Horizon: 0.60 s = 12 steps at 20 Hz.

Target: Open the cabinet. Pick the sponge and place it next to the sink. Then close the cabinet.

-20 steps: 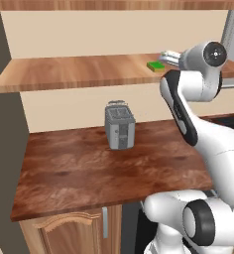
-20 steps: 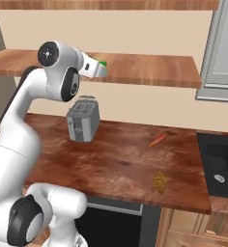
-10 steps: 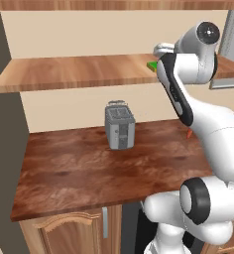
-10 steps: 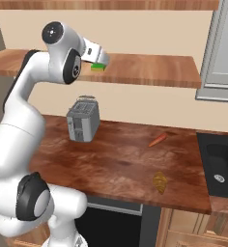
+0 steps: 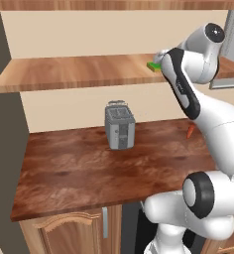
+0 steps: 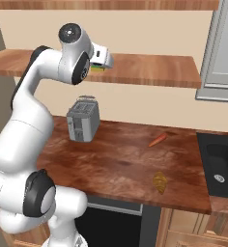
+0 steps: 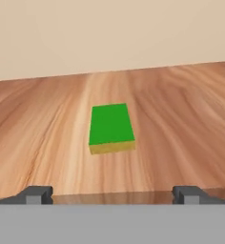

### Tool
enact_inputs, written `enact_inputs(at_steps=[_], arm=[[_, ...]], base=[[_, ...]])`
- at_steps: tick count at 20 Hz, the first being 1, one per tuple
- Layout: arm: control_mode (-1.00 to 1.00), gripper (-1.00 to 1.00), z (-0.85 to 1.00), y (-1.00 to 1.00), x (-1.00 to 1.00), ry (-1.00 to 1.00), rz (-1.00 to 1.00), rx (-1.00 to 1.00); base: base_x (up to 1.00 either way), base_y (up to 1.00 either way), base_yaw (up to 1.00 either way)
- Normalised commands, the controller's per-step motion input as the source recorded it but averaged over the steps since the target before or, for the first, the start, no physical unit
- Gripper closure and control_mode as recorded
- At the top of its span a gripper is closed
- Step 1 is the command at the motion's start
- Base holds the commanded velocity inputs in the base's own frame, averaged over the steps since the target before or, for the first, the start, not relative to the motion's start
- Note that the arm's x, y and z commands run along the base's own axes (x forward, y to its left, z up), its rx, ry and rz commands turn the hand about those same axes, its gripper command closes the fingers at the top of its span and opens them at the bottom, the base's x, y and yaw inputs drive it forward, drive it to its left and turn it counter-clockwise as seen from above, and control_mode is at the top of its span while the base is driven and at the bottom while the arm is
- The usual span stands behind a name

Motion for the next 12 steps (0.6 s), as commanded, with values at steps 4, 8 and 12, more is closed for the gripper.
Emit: enact_inputs(at_steps=[4,8,12], arm=[[-1.0,-1.0,0.0,0.13,0.15,0.06,0.05,-0.06],[-1.0,-1.0,-0.09,0.18,0.12,0.11,0.04,-0.1],[-1.0,-1.0,-0.13,0.09,0.14,0.07,0.04,-0.1]], base=[[0.0,0.0,0.0],[0.0,0.0,0.0],[0.0,0.0,0.0]])
